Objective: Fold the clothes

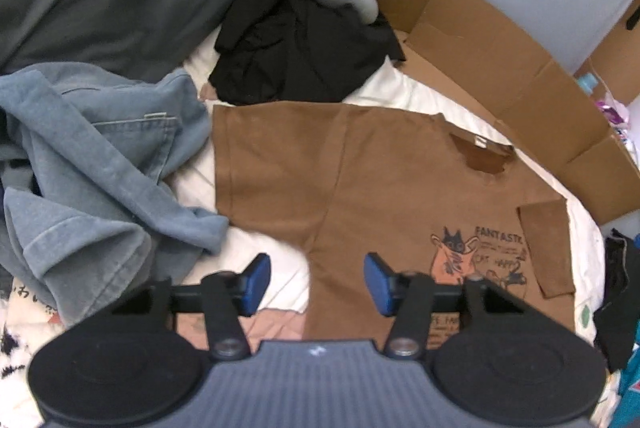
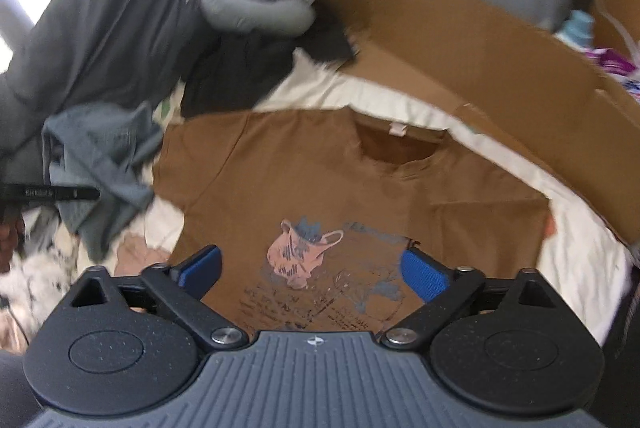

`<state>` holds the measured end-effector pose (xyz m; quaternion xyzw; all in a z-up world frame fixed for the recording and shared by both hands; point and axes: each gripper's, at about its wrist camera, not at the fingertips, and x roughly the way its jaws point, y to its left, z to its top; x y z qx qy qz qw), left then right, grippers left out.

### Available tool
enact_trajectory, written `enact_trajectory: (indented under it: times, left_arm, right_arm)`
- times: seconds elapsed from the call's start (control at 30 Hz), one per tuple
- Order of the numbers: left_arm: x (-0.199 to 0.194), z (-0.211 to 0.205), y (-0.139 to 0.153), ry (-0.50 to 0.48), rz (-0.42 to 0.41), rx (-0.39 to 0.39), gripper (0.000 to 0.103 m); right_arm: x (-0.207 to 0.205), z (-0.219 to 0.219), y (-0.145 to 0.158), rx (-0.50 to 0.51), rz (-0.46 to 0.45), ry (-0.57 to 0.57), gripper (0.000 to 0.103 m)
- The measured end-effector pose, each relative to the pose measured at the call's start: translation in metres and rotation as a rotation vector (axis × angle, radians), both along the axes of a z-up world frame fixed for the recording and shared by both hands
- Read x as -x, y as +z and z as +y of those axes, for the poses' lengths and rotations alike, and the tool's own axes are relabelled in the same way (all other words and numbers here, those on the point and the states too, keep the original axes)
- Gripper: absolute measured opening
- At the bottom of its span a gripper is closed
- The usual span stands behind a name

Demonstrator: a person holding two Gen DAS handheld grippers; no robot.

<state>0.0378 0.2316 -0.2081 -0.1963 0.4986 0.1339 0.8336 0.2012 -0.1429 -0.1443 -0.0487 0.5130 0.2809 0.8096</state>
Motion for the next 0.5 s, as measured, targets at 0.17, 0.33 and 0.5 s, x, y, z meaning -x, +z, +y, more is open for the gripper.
enact_trajectory:
  times: [0.17, 0.33, 0.5]
  left_arm:
    - [-0.006, 0.009, -0.018, 0.01, -0.008, -0.017, 0.052]
    - [-0.013, 0.018, -0.051, 0.013, -0.037, -0.035, 0.037]
    - [-0.016, 0.028, -0.078, 0.061, -0.075, -0.023, 0.026]
  right_arm:
    - [-0.015, 0.014, -0.03, -0.023, 0.025, 0.061, 0.084]
    - [-0.018, 0.033, -0.069, -0.037, -0.01, 0.117, 0.082]
    - [-0.018, 0.049, -0.097, -0.064, -0.015, 0.097, 0.079]
